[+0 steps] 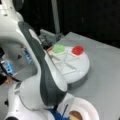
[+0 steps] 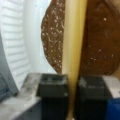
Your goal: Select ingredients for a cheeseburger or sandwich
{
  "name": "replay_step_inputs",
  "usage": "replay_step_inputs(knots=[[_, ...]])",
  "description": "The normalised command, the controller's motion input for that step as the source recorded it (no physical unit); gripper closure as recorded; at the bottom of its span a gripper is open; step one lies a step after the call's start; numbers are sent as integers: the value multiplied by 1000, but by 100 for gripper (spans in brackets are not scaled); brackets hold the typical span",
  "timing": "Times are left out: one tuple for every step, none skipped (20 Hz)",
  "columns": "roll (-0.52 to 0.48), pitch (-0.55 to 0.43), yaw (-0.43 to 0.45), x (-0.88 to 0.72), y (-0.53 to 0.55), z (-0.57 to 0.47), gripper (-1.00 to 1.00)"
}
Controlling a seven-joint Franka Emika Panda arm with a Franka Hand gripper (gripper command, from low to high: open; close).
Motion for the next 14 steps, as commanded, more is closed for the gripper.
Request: replay_step_inputs(knots=[[-307, -58, -9, -221, 223, -21, 100], [-308, -63, -10, -221, 222, -22, 100], [-309, -66, -10, -221, 223, -24, 100], [-310, -70, -11, -220, 226, -27, 100], [-314, -74, -12, -218, 229, -28, 100], [-318, -75, -12, -215, 232, -26, 100], [-319, -77, -12, -212, 234, -24, 100], [-318, -74, -11, -210, 234, -20, 100], [-314, -75, -9, -209, 234, -17, 100], [-318, -76, -8, -208, 237, -18, 100], [-319, -77, -8, -207, 239, -18, 100], [-319, -78, -7, -206, 241, -19, 100], [-316, -80, -7, -203, 246, -24, 100], [-316, -81, -7, -199, 249, -26, 100]])
